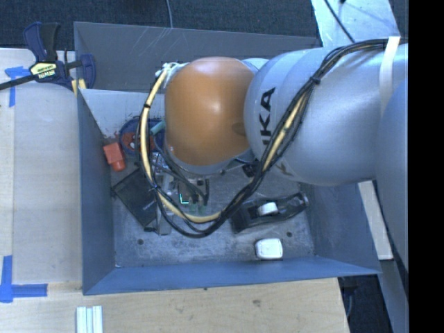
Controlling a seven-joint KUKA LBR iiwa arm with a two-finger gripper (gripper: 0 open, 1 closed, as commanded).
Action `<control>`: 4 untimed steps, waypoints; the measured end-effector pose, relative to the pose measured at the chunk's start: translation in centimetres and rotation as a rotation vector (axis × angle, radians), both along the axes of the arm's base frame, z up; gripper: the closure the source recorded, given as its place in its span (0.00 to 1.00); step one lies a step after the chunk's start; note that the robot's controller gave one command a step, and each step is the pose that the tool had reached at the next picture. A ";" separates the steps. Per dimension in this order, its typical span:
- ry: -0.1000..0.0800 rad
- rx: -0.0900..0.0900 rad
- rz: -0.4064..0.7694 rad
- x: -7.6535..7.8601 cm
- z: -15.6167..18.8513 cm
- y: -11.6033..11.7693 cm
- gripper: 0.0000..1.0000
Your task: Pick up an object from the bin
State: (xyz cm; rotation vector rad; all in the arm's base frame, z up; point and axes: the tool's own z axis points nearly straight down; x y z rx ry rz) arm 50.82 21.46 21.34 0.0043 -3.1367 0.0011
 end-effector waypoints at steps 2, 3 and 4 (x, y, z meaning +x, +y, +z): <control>-0.006 0.001 -0.030 2.9 -13.0 -1.7 1.00; -0.016 0.004 -0.035 3.5 -3.1 -1.8 1.00; -0.010 0.002 -0.069 5.2 -4.5 -1.5 1.00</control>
Offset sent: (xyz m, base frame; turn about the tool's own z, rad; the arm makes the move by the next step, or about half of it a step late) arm 0.0279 -0.0165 -0.1302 0.0286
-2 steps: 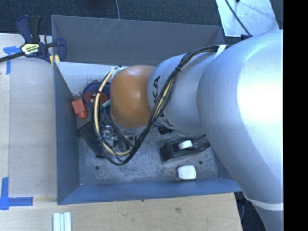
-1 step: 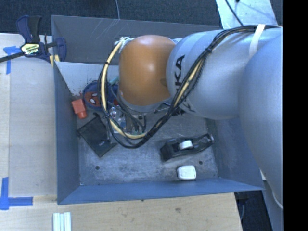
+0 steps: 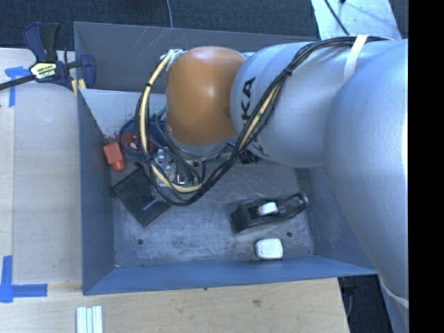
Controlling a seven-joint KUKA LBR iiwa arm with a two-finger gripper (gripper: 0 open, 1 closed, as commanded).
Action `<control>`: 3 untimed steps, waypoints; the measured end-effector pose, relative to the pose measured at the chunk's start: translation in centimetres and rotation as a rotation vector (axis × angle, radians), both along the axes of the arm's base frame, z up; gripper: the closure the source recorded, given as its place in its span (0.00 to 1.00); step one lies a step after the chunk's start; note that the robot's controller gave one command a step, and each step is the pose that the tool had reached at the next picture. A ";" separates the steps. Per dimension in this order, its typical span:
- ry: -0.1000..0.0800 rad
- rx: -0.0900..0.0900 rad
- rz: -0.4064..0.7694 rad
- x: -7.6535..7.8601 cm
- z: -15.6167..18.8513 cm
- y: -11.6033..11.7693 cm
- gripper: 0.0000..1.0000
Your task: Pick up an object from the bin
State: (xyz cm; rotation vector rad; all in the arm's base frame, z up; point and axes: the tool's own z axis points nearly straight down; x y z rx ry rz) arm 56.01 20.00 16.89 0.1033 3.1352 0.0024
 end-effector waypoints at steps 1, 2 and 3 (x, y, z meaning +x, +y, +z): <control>0.004 0.000 -0.013 -6.5 3.3 1.7 1.00; 0.005 -0.002 -0.063 -3.9 -1.3 1.3 1.00; 0.000 0.000 -0.086 -2.6 0.4 0.3 1.00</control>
Offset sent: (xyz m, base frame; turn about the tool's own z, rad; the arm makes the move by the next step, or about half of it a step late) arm -0.0633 0.0151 0.0307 0.0175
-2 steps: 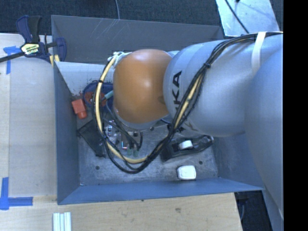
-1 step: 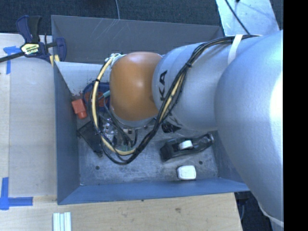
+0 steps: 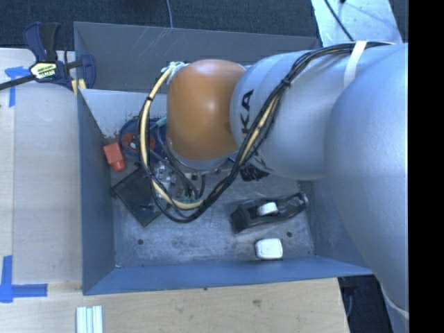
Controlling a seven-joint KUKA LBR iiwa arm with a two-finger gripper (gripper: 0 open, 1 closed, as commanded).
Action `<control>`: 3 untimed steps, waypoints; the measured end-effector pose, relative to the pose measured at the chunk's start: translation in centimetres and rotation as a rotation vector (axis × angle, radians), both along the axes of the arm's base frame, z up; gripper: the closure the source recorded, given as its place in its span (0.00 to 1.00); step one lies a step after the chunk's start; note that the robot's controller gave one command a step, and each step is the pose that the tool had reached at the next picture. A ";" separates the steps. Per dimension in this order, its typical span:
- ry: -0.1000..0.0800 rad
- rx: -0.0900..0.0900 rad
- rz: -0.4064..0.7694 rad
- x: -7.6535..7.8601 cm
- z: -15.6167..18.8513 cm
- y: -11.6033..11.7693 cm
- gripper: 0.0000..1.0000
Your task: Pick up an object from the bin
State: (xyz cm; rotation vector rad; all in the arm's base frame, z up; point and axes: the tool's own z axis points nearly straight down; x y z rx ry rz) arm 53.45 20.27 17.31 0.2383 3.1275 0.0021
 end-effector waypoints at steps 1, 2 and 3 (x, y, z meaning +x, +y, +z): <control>-0.001 0.001 -0.012 1.2 1.8 0.5 1.00; 0.005 -0.001 -0.062 1.0 1.0 1.1 1.00; 0.000 0.001 -0.092 1.5 1.2 1.0 1.00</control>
Offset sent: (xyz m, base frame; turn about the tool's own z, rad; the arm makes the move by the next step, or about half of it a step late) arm 0.0105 0.0053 0.0163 0.0149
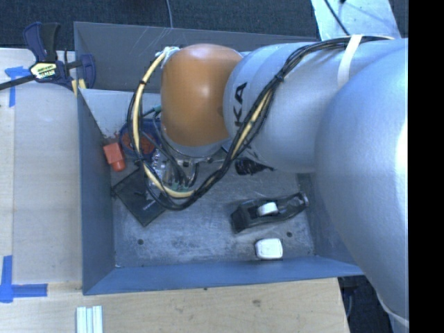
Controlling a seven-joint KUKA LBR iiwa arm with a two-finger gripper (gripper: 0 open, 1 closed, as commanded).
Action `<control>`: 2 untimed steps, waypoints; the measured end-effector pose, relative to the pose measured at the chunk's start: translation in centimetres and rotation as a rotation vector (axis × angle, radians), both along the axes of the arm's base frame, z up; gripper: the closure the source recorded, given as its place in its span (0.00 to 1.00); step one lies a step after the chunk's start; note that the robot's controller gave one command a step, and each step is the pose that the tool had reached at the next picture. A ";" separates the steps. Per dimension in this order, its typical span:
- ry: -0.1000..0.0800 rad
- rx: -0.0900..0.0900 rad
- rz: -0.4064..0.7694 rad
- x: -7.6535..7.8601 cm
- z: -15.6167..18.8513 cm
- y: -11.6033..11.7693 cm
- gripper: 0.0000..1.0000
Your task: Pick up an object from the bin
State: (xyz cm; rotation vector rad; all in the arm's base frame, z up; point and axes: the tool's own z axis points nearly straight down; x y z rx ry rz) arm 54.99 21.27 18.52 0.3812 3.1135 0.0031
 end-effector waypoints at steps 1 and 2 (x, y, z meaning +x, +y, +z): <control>0.000 0.000 -0.047 2.8 -1.1 0.6 1.00; -0.004 0.003 -0.047 3.7 5.0 2.4 1.00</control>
Offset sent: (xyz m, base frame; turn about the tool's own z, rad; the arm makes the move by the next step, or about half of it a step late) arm 0.0265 0.0054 -0.0106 0.0504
